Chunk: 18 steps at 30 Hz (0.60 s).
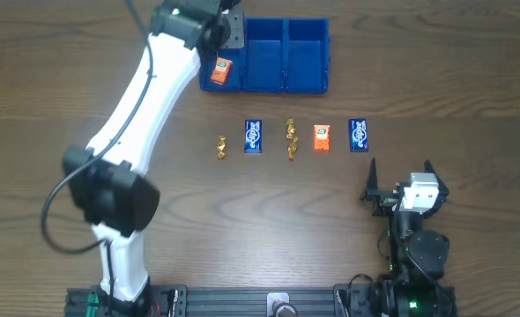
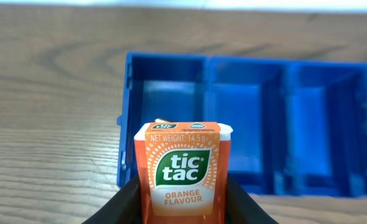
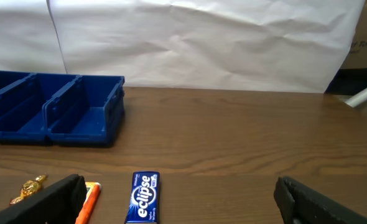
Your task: Sort Candies Into Trays
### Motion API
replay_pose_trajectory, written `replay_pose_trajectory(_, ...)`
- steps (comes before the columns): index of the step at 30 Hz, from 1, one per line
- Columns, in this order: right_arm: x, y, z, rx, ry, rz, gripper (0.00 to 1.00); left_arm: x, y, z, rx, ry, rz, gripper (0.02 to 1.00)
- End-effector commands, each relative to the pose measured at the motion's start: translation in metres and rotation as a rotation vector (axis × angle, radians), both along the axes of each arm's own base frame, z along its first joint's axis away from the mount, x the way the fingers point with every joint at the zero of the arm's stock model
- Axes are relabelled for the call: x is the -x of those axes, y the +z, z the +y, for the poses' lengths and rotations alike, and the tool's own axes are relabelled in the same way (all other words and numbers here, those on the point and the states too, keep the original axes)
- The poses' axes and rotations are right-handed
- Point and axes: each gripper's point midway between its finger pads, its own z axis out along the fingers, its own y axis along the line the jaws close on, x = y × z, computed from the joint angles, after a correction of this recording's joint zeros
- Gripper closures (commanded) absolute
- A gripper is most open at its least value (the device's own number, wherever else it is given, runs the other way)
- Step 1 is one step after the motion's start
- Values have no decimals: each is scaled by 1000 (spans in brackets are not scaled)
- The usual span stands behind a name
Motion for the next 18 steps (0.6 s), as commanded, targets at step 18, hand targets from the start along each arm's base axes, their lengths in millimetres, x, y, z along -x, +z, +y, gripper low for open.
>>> replay_pose_trajectory(18, 0, -1, -1, 14, -2, 2, 1, -36, -83, 17, 5, -16, 98, 704)
